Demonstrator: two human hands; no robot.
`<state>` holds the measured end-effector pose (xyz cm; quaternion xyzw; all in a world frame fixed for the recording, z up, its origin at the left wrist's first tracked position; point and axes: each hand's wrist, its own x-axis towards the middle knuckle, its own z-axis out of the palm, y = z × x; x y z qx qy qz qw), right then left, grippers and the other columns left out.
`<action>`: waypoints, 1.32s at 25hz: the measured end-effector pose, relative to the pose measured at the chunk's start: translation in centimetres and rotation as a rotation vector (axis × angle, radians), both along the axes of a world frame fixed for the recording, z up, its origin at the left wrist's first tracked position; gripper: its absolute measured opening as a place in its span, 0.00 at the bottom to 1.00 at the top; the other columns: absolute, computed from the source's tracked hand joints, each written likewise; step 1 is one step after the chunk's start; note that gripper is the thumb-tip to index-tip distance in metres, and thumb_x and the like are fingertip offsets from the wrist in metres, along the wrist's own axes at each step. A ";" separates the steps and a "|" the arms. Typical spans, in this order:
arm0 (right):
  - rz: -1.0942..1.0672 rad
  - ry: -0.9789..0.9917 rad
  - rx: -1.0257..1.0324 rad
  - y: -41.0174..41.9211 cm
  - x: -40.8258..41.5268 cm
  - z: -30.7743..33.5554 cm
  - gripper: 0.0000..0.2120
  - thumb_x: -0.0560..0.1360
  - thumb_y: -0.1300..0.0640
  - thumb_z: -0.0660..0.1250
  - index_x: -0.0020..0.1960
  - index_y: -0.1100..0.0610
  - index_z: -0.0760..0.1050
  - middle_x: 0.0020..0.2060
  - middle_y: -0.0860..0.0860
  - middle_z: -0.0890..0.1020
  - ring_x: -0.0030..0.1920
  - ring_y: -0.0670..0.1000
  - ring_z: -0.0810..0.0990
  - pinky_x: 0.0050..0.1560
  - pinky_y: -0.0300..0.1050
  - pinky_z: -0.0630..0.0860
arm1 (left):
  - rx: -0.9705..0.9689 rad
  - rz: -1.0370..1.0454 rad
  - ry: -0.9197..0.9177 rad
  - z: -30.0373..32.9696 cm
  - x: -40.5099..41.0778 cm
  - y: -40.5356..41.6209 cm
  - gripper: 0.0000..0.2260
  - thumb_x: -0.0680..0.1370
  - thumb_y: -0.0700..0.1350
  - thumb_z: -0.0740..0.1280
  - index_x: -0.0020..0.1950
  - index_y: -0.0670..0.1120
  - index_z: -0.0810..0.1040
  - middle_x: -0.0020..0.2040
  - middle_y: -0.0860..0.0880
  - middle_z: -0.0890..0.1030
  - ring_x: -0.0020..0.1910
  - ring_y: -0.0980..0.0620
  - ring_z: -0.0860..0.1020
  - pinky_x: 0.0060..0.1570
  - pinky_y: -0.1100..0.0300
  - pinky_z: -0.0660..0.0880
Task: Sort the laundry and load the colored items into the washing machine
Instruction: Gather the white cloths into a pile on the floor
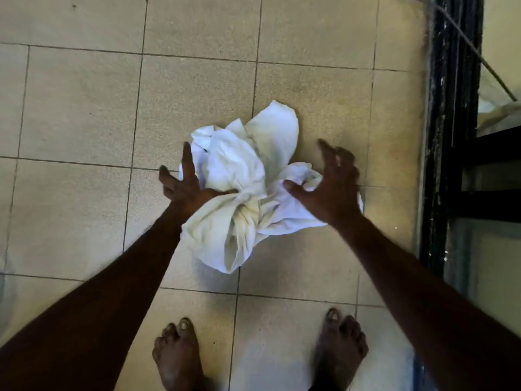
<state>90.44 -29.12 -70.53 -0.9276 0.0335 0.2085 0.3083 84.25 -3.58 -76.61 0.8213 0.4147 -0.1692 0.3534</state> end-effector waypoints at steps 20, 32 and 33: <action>0.335 0.070 0.105 5.2 0.4 -9.0 0.66 0.57 0.20 0.68 0.82 0.45 0.39 0.80 0.63 0.33 0.80 0.66 0.35 0.77 0.71 0.42 | 0.324 -0.941 -0.171 -1.3 -1.6 2.7 0.60 0.57 0.83 0.60 0.81 0.62 0.39 0.81 0.40 0.32 0.77 0.26 0.37 0.67 0.20 0.46; 0.767 -0.148 -0.408 6.2 -2.9 -11.8 0.66 0.55 0.31 0.79 0.83 0.47 0.47 0.82 0.56 0.51 0.79 0.68 0.53 0.65 0.76 0.68 | 0.369 -1.099 -0.036 -5.6 -2.6 1.3 0.64 0.55 0.60 0.79 0.81 0.61 0.42 0.80 0.33 0.40 0.74 0.22 0.56 0.52 0.30 0.76; 0.749 -0.145 -0.399 6.3 -2.7 -11.7 0.62 0.57 0.34 0.79 0.82 0.48 0.52 0.81 0.56 0.56 0.78 0.67 0.56 0.65 0.72 0.70 | 0.390 -1.103 -0.028 -5.5 -2.4 1.2 0.61 0.57 0.58 0.79 0.81 0.61 0.43 0.80 0.32 0.42 0.73 0.24 0.60 0.52 0.33 0.76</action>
